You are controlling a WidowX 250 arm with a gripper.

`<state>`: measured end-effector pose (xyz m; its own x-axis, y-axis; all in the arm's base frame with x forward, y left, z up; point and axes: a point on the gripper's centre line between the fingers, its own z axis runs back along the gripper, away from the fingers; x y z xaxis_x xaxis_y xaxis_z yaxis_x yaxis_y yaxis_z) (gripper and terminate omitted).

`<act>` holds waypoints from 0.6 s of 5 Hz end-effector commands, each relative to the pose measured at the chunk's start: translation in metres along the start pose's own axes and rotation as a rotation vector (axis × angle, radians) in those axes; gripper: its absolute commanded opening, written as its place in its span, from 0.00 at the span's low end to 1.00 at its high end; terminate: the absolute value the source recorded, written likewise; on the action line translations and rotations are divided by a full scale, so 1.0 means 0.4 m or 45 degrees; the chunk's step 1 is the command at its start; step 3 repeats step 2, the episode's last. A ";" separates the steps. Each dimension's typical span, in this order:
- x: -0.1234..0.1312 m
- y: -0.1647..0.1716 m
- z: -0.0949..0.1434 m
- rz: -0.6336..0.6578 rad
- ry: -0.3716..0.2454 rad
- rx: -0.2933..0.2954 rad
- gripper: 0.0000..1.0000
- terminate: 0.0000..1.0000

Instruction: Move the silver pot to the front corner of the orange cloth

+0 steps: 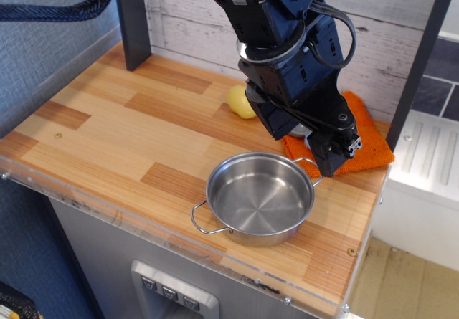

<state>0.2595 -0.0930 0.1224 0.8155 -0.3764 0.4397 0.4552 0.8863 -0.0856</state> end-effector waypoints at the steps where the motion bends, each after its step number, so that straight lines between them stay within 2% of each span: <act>1: 0.017 0.012 0.044 -0.007 -0.058 0.010 1.00 0.00; 2: 0.017 0.012 0.044 -0.007 -0.058 0.010 1.00 1.00; 3: 0.017 0.012 0.044 -0.007 -0.058 0.010 1.00 1.00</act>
